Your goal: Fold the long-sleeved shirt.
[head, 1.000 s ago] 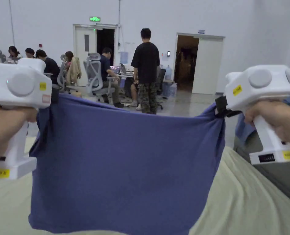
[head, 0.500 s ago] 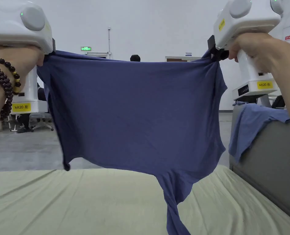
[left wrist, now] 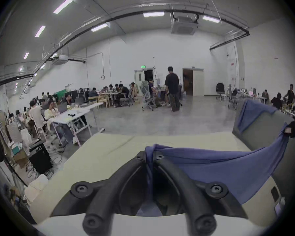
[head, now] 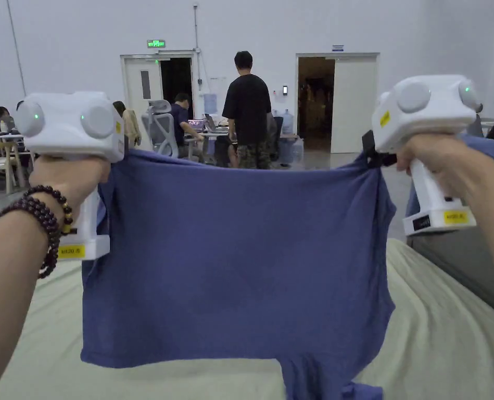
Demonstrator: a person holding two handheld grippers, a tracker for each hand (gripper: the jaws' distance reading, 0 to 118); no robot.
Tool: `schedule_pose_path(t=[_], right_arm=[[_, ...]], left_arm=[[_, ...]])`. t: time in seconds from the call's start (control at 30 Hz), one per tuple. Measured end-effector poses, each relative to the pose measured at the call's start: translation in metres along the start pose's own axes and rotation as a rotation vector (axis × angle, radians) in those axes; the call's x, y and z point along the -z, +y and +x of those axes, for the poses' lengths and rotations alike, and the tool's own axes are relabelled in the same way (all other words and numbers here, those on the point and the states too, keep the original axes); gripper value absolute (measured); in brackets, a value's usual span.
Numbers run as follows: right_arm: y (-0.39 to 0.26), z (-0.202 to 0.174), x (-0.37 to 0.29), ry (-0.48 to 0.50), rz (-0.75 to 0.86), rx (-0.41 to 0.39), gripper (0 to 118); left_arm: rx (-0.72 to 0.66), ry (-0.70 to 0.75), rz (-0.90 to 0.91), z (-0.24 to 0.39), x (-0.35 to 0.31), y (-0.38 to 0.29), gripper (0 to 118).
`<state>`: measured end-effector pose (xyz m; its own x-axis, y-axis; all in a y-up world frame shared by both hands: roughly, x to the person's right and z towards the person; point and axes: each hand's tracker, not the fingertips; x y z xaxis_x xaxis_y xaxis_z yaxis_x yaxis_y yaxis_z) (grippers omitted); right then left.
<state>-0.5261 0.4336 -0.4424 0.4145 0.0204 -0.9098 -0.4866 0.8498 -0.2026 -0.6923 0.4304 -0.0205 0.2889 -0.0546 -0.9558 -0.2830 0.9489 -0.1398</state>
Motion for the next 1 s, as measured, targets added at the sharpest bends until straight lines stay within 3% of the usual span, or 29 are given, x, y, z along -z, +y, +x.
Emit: schedule_pose_path(t=[0.07,0.23,0.37,0.6,0.73,0.87,1.0], right_arm=[[-0.034,0.0,0.028,0.024,-0.082,0.038,0],[-0.105,-0.006,0.066,0.042,-0.19,0.039,0],[-0.131,-0.007,0.067,0.06,-0.223,0.002,0],[-0.187,-0.004,-0.014,0.106,-0.18,-0.115,0],[-0.247,-0.007,-0.071,0.152,-0.189,-0.163,0],[-0.327,-0.015,-0.12,0.186,-0.268,-0.262,0],[-0.405,-0.011,-0.15,0.261,-0.421,-0.284,0]], left_arm=[[-0.032,-0.01,-0.035,-0.003,0.012,-0.033,1],[-0.064,-0.034,-0.111,-0.01,0.025,-0.092,1],[-0.069,-0.048,-0.159,-0.019,0.015,-0.125,1],[-0.089,-0.116,-0.181,-0.05,-0.069,-0.187,1],[-0.016,-0.15,-0.237,-0.06,-0.125,-0.239,1],[0.117,-0.182,-0.294,-0.067,-0.183,-0.308,1],[0.157,-0.228,-0.471,-0.082,-0.227,-0.377,1]])
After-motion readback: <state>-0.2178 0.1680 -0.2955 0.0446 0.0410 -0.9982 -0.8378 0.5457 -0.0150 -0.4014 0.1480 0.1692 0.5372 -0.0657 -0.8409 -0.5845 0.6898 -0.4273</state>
